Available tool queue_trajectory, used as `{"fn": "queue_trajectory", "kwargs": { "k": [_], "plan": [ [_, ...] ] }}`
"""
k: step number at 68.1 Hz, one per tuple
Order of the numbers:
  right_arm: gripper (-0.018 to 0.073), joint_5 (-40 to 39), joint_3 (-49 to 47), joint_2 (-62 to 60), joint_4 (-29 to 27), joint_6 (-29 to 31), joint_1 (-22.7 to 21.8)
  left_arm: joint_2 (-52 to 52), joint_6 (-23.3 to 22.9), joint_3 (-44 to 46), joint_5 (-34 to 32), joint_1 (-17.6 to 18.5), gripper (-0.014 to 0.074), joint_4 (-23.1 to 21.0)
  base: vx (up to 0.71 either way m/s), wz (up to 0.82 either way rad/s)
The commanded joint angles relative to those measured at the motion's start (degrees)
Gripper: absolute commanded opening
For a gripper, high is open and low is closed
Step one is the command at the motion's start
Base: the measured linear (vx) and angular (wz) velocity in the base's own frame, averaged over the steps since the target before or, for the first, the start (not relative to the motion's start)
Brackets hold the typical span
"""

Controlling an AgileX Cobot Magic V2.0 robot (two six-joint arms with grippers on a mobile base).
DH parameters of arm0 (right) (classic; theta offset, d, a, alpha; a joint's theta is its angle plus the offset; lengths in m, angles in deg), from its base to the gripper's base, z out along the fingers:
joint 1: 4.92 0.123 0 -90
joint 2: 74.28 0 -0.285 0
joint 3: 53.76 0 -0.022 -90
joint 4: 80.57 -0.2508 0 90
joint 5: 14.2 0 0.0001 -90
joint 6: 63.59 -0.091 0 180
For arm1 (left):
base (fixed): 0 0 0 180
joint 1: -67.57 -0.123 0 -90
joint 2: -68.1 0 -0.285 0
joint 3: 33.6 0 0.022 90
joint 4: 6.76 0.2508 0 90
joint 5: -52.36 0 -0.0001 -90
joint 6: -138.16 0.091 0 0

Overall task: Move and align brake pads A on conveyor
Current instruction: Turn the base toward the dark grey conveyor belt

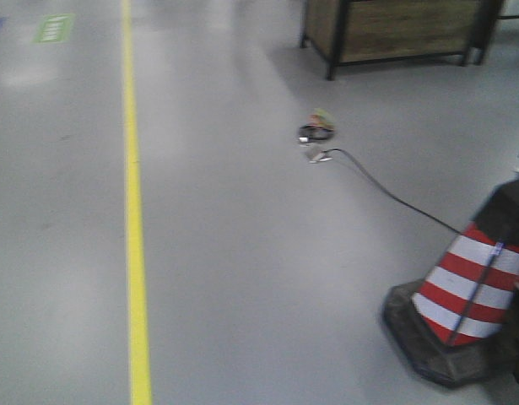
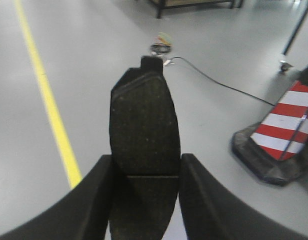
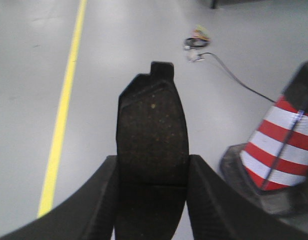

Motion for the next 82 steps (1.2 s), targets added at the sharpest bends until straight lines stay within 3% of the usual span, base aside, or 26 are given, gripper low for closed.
{"fn": "queue_trajectory", "kwargs": {
  "k": [1, 82],
  "plan": [
    [-0.0010, -5.53, -1.81, 0.31, 0.48, 0.17, -0.02, -0.72, -0.06, 1.70, -5.21, 0.01, -0.0006, 0.66, 0.24, -0.73],
    [-0.0010, -5.53, -1.81, 0.31, 0.48, 0.17, -0.02, -0.73, -0.06, 1.70, -5.02, 0.01, -0.0006, 0.71, 0.22, -0.84]
  ]
}}
